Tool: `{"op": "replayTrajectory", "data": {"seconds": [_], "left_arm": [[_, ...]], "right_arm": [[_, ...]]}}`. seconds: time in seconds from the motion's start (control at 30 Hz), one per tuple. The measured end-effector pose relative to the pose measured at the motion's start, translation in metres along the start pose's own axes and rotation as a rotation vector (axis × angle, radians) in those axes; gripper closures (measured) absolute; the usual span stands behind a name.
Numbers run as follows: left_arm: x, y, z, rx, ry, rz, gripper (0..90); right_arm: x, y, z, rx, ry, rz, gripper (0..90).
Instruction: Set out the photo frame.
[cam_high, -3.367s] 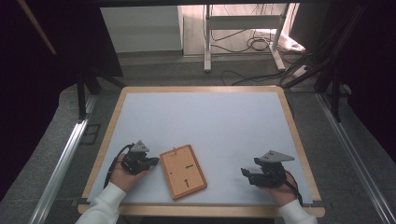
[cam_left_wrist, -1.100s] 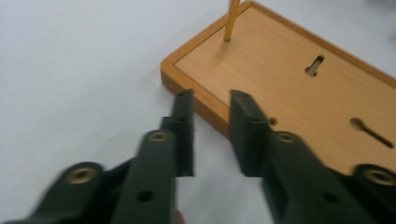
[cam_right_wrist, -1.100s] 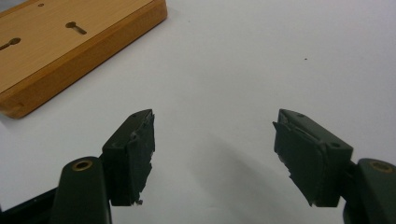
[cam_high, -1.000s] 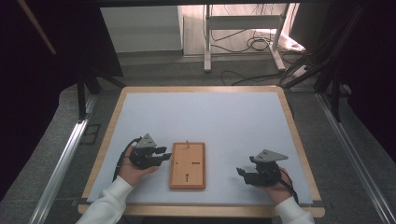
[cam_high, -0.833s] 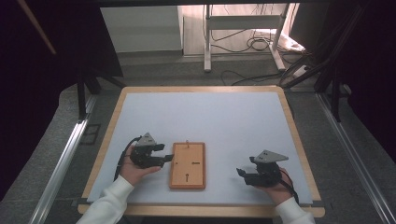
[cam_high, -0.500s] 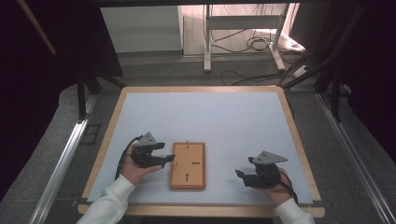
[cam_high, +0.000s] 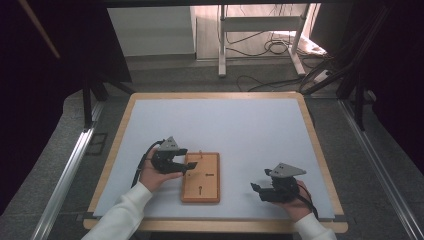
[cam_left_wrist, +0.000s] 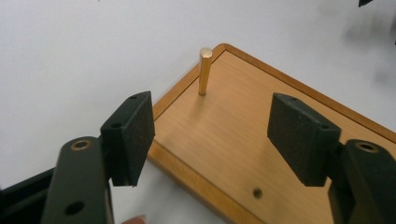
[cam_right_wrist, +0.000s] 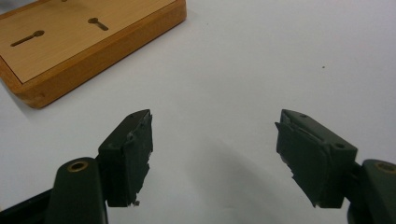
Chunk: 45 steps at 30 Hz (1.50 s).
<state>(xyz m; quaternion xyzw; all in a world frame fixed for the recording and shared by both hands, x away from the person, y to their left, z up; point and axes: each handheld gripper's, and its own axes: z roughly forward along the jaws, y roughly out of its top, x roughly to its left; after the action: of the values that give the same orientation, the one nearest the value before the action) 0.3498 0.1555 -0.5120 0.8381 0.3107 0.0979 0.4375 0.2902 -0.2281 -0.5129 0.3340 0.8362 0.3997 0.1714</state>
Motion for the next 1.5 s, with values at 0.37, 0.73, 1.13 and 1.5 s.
{"op": "replayTrajectory", "data": {"seconds": [0.37,0.73,1.13,1.5], "left_arm": [[0.006,0.013,0.025,0.012,-0.04,0.01,44.8],[0.013,0.019,0.042,0.04,-0.056,0.028,78.9],[0.017,0.021,0.043,0.072,-0.094,0.004,83.7],[0.025,0.024,0.044,0.094,-0.158,-0.037,82.6]], "right_arm": [[0.002,0.002,0.003,-0.001,0.006,-0.003,27.3],[0.005,0.003,0.003,-0.002,0.013,-0.004,27.2],[0.053,0.025,0.013,-0.021,0.031,-0.199,19.7],[0.1,0.035,0.033,0.014,0.037,-0.373,13.0]]}}
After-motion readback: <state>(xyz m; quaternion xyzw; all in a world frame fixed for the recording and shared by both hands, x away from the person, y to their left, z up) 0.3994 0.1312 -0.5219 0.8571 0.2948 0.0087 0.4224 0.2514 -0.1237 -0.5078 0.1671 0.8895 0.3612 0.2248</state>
